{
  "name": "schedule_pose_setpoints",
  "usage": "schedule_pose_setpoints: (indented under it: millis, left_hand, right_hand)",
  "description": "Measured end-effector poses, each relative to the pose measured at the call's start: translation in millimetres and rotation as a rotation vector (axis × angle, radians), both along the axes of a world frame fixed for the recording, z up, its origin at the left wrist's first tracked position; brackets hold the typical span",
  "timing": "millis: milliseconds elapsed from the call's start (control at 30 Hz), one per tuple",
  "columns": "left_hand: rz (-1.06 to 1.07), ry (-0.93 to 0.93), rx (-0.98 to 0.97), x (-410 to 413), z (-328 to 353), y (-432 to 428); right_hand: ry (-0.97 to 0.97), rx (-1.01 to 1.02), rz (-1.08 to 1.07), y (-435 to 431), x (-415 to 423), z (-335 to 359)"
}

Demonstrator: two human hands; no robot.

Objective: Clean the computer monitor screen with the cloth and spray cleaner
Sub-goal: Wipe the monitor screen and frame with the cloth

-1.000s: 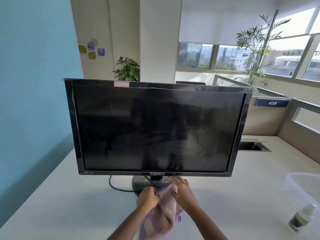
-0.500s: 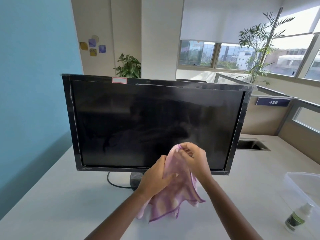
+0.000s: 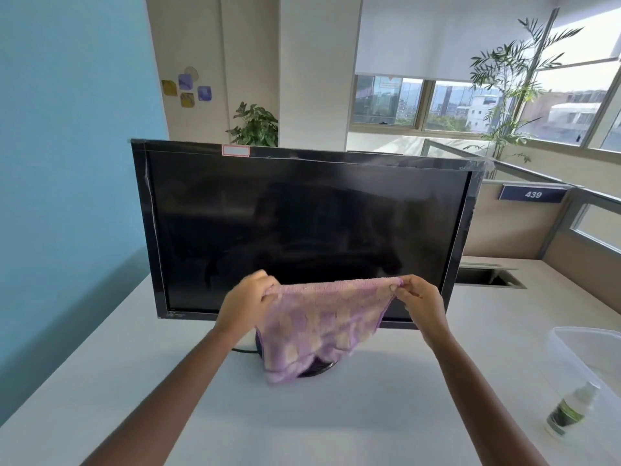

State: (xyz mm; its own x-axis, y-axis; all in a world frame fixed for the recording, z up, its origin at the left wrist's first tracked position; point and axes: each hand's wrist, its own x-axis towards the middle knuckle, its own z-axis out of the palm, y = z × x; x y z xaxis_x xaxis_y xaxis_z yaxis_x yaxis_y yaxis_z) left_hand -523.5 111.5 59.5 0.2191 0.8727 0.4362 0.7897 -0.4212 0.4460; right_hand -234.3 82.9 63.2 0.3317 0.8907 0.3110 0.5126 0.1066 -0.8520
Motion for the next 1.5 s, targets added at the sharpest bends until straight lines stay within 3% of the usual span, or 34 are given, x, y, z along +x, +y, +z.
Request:
schedule_pose_setpoints:
  millis: [67, 233, 467, 667, 900, 1133, 1300, 1400, 1500]
  left_hand:
    - [0.000, -0.013, 0.023, -4.7, 12.7, -3.2]
    - [-0.112, 0.043, -0.303, -22.8, 36.3, -5.8]
    - [-0.058, 0.175, -0.374, -19.9, 16.9, -1.4]
    - [-0.018, 0.006, -0.476, -7.9, 8.1, 2.7]
    - [-0.062, -0.366, -0.794, 48.9, 17.8, -7.6]
    - [-0.106, -0.430, -0.765, 67.9, 31.7, -11.4]
    - [-0.228, -0.462, -0.837, 55.1, 47.0, -8.2]
    - [-0.339, -0.322, -0.730, 51.4, 56.0, -8.0]
    - [-0.368, -0.313, -0.593, 52.4, 66.7, -6.6]
  right_hand:
    - [0.061, 0.010, 0.035, -5.9, -0.2, -2.0]
    - [0.186, -0.036, 0.210, -20.7, 6.6, 0.9]
    - [0.044, -0.226, 0.093, -5.7, -0.5, -16.8]
    - [-0.047, -0.174, -0.026, -9.5, -18.7, -21.2]
    - [-0.023, -0.120, 0.180, -27.9, -79.7, -4.3]
    - [-0.104, 0.042, 0.184, -37.2, -109.0, -3.4]
    - [-0.206, 0.138, 0.328, -44.1, -106.2, -7.0]
    - [-0.213, 0.199, 0.376, -45.5, -99.7, -9.1]
    - [-0.233, 0.395, 0.244, -47.4, -94.3, -12.3]
